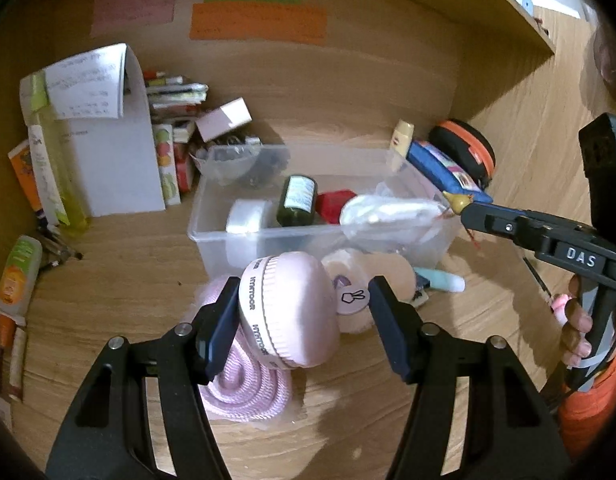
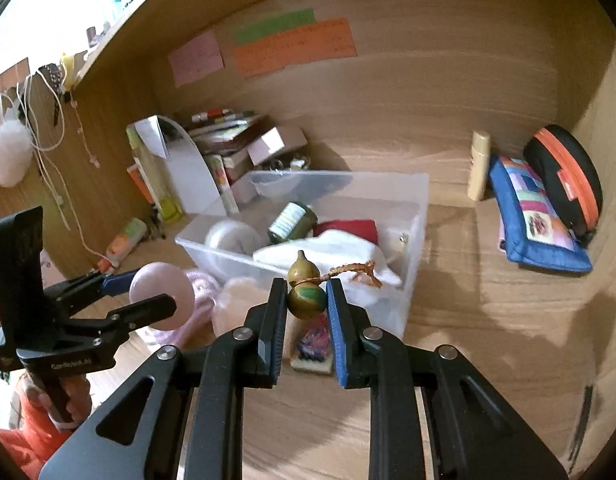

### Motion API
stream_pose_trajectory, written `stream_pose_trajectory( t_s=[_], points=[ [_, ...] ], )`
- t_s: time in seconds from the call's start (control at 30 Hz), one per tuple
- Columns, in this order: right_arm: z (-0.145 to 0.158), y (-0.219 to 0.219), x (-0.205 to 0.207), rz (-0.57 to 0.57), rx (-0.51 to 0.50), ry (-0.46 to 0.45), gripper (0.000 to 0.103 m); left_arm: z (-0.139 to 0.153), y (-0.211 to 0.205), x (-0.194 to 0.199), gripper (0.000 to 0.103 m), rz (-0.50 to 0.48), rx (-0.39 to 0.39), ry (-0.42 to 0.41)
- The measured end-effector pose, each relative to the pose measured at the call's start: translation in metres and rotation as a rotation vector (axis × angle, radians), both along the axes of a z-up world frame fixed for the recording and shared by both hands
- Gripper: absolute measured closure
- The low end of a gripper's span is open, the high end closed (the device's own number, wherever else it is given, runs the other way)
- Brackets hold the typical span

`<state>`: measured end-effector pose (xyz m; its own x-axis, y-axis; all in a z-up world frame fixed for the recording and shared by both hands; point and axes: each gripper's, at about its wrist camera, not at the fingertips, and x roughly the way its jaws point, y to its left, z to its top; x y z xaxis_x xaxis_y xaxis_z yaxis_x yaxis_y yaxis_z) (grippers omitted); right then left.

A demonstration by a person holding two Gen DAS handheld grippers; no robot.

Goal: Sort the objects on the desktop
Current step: 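Grasp the gold gourd charm with the right tool while the left tool grasps the pink round case, then carry the charm and pink case into the clear box and open both tools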

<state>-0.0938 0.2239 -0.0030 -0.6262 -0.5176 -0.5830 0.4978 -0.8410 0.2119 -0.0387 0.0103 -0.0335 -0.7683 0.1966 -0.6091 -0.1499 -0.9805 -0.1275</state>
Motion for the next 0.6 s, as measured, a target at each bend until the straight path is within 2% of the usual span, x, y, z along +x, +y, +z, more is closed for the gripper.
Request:
stream_pose_trajectory(
  t_s=[0.27, 0.43, 0.6],
  points=[
    [0.022, -0.016, -0.025, 0.014, 0.002, 0.044, 0.085, 0.022, -0.015, -0.014, 0.04, 0.018, 0.004, 0.036],
    [0.035, -0.028, -0.046, 0.012, 0.021, 0.077, 0.085, 0.036, -0.021, -0.028, 0.04, 0.039, -0.024, 0.067],
    [0.031, -0.039, -0.066, 0.02, 0.034, 0.061, 0.085, 0.043, -0.025, -0.046, 0.04, 0.038, -0.027, 0.062]
  ],
)
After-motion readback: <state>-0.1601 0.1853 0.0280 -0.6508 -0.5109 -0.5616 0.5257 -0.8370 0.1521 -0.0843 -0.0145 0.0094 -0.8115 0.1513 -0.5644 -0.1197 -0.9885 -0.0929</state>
